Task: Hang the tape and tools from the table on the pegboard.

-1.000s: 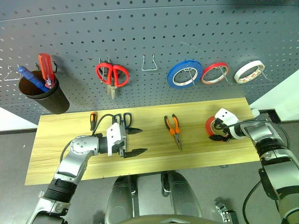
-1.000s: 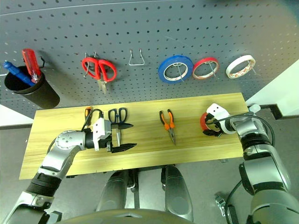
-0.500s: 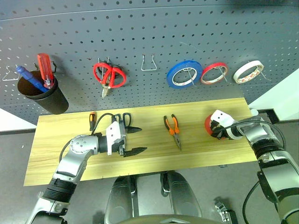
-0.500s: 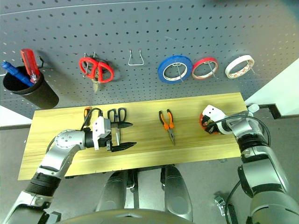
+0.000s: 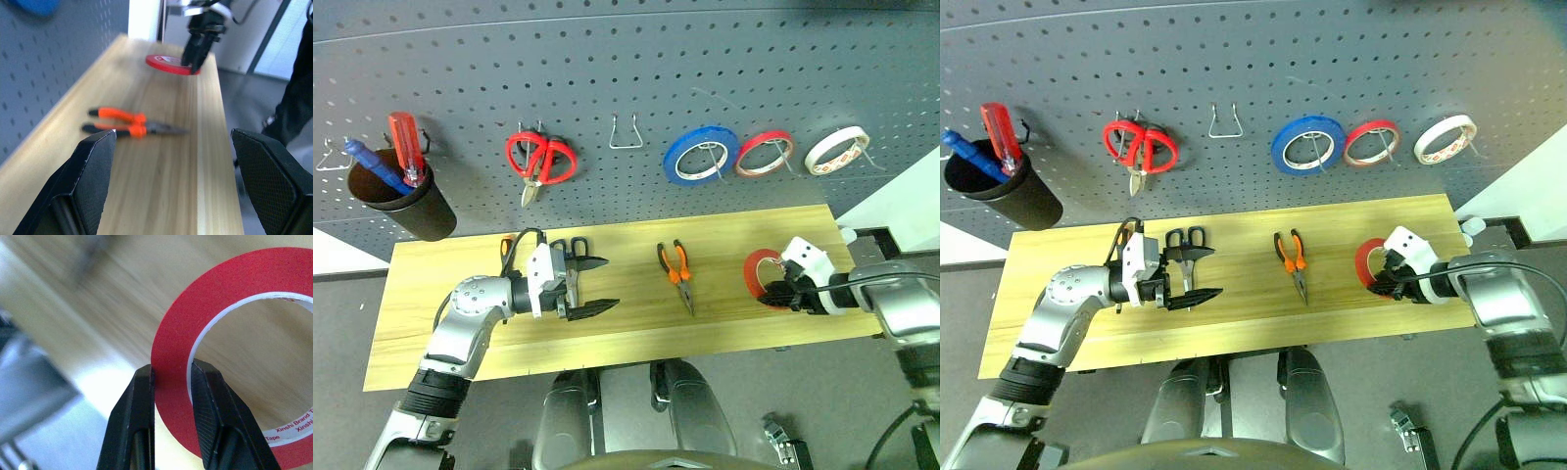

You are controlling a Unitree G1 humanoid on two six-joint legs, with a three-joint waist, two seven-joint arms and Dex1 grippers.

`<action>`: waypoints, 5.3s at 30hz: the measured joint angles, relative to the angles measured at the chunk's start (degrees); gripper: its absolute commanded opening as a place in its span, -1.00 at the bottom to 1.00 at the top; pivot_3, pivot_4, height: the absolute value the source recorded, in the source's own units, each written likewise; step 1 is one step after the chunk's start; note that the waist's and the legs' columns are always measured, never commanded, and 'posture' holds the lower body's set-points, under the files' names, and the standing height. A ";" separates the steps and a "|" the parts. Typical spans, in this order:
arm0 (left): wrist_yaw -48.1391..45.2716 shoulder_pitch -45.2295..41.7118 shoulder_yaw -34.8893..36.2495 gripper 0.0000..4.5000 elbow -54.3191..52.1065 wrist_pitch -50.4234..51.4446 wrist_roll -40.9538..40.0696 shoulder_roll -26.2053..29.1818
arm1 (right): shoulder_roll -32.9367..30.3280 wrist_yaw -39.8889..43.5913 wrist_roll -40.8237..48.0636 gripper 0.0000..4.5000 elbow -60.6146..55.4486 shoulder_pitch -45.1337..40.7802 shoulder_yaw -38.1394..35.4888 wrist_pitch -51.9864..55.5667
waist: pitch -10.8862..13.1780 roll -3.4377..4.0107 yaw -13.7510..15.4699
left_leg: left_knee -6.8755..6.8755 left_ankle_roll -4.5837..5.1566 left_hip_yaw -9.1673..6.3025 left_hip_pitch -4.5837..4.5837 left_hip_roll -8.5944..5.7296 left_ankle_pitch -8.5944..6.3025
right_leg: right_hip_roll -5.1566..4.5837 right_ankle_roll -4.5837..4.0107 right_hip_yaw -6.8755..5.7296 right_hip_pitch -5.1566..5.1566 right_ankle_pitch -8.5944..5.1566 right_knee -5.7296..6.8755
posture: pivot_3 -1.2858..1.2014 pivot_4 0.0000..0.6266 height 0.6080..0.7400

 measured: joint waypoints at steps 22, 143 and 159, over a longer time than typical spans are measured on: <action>-3.45 -6.82 3.29 0.76 -0.09 1.55 -6.12 -1.08 | 3.47 -17.23 19.26 -0.69 -24.81 -1.42 -19.94 1.35 | -3.05 -0.37 -4.05 | 0.16 0.01 0.03 0.11 -0.18 0.03 | 0.08 0.15 0.00 0.21 0.16 -0.02 | -0.19 -0.55 1.00; 20.65 12.12 5.09 0.76 -11.35 9.44 4.92 -2.17 | 32.55 -38.89 -1.13 0.91 27.74 -36.67 23.56 26.31 | 1.87 -0.08 0.21 | -0.33 -0.01 0.29 -0.48 0.03 0.43 | -0.07 -0.47 0.68 -0.88 0.44 -0.13 | 0.02 0.20 1.00; 20.31 12.84 5.09 0.76 -11.40 8.46 4.92 -1.36 | 29.55 -32.88 -4.89 -0.10 20.76 -34.17 31.80 25.19 | 1.82 -0.16 0.40 | -0.80 -0.04 0.33 -0.46 0.01 0.46 | -0.02 -0.14 0.65 -1.02 0.43 -0.21 | 0.04 0.06 1.00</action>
